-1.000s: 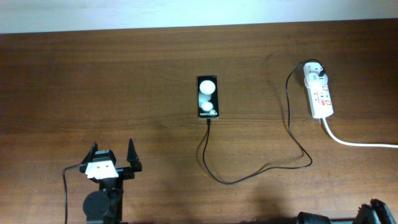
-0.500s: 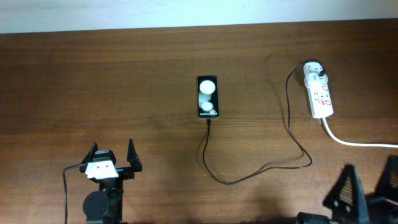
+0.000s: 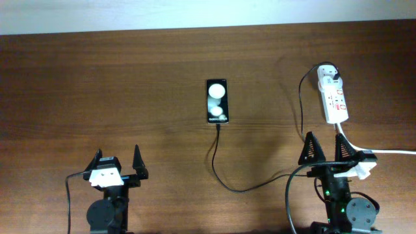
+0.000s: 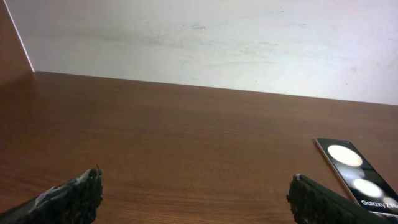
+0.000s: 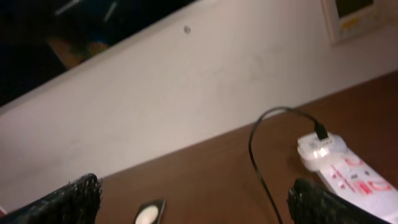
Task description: Plug charger to phone and switch on socket
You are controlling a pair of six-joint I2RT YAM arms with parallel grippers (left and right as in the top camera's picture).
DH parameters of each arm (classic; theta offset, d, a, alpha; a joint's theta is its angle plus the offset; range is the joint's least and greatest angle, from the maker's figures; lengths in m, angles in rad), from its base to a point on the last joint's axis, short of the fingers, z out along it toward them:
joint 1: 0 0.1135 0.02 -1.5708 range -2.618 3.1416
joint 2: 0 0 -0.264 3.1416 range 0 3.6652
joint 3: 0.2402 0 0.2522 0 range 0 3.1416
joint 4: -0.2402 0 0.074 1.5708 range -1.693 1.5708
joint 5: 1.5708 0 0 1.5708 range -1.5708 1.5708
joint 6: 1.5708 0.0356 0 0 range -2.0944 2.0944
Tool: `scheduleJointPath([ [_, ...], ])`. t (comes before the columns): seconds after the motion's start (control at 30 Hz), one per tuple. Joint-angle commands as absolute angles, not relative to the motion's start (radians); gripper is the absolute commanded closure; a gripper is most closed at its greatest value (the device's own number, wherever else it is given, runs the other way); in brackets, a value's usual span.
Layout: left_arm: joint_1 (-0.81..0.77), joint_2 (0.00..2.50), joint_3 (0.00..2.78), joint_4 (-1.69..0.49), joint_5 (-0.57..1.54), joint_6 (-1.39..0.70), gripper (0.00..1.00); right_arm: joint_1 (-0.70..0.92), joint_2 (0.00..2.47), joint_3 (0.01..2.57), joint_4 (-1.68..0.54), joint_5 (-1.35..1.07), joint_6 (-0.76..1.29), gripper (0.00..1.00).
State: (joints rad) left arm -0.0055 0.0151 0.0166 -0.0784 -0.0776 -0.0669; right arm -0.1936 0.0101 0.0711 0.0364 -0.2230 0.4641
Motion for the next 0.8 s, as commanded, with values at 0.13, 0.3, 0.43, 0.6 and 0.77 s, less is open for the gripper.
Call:
scheduleJointPath([
  [0.13,-0.002,0.012,0.009,-0.078,-0.064,-0.048,0.01,-0.198,0.009,0.066,-0.210,-0.232,0.460,0.02],
  [0.3,-0.002,0.012,0.009,-0.078,-0.064,-0.048,0.01,-0.197,0.009,0.066,-0.210,-0.232,0.460,0.02],
  [0.43,-0.002,0.012,0.009,-0.078,-0.064,-0.048,0.01,-0.122,0.004,0.066,-0.209,-0.232,0.460,0.02],
  [0.6,-0.002,0.012,0.009,-0.078,-0.064,-0.048,0.01,-0.096,0.004,0.003,-0.057,-0.192,0.418,0.02],
  [0.77,-0.002,0.012,0.009,-0.078,-0.064,-0.048,0.01,-0.087,0.004,0.006,-0.063,-0.179,0.125,0.02],
])
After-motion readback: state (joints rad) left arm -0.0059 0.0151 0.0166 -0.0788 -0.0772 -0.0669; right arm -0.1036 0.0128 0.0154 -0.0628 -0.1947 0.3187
